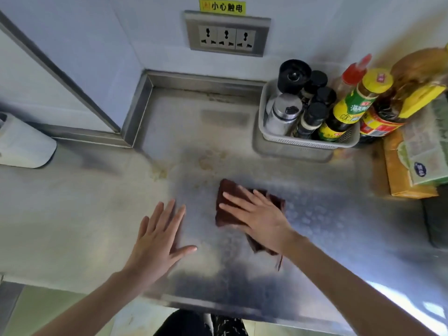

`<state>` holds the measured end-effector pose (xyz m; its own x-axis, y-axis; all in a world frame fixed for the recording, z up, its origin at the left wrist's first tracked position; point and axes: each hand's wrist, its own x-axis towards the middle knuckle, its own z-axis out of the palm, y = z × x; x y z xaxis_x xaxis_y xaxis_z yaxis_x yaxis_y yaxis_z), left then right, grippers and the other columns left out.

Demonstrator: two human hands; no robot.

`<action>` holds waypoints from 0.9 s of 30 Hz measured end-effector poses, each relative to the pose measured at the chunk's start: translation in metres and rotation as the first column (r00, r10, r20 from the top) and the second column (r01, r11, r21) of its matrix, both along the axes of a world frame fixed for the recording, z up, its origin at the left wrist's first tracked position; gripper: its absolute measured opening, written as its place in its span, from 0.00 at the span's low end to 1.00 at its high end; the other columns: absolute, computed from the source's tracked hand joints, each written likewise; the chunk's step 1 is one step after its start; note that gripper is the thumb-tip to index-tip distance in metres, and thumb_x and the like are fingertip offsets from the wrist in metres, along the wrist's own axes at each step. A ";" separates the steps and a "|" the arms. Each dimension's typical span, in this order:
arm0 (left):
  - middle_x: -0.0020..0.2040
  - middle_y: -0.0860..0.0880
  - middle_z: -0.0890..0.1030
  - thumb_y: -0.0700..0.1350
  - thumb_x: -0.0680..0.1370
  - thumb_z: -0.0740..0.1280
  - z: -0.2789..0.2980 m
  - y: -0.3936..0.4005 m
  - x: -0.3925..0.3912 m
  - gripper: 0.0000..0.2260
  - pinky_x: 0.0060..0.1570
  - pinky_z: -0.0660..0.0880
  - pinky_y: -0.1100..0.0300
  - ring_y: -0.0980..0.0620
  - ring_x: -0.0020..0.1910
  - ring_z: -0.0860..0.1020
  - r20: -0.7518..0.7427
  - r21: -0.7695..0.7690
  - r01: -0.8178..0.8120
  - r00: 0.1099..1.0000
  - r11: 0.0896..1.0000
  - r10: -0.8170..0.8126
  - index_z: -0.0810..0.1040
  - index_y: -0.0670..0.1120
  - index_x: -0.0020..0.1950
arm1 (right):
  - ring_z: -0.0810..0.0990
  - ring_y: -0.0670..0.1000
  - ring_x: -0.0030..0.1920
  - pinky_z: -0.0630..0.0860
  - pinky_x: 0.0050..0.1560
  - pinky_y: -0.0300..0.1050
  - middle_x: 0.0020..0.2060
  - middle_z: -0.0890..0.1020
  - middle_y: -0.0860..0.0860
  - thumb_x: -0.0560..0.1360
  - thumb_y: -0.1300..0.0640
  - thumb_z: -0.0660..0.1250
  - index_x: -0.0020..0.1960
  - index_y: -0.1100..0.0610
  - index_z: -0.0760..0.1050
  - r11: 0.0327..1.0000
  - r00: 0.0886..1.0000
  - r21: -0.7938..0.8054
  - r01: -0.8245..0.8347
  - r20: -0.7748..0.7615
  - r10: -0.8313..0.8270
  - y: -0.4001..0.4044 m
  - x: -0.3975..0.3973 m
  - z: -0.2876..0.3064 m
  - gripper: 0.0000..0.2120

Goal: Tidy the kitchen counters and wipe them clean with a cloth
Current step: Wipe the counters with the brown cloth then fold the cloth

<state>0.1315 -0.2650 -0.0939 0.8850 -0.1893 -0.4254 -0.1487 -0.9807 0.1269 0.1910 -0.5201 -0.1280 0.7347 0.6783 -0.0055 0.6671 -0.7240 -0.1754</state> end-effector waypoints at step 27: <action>0.75 0.48 0.37 0.81 0.50 0.34 0.001 0.070 0.065 0.59 0.72 0.50 0.48 0.47 0.75 0.40 -0.040 -0.037 -0.321 0.947 0.946 0.319 0.37 0.49 0.74 | 0.69 0.59 0.69 0.69 0.65 0.58 0.68 0.71 0.52 0.77 0.48 0.55 0.67 0.52 0.70 0.989 0.990 0.072 0.131 0.045 -0.135 0.080 0.145 0.003 0.21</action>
<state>0.1969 -0.1947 -0.0924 0.8877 0.0830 -0.4530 0.1770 -0.9696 0.1693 0.3359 -0.4400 -0.1252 0.8166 0.5722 0.0765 0.5749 -0.7941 -0.1971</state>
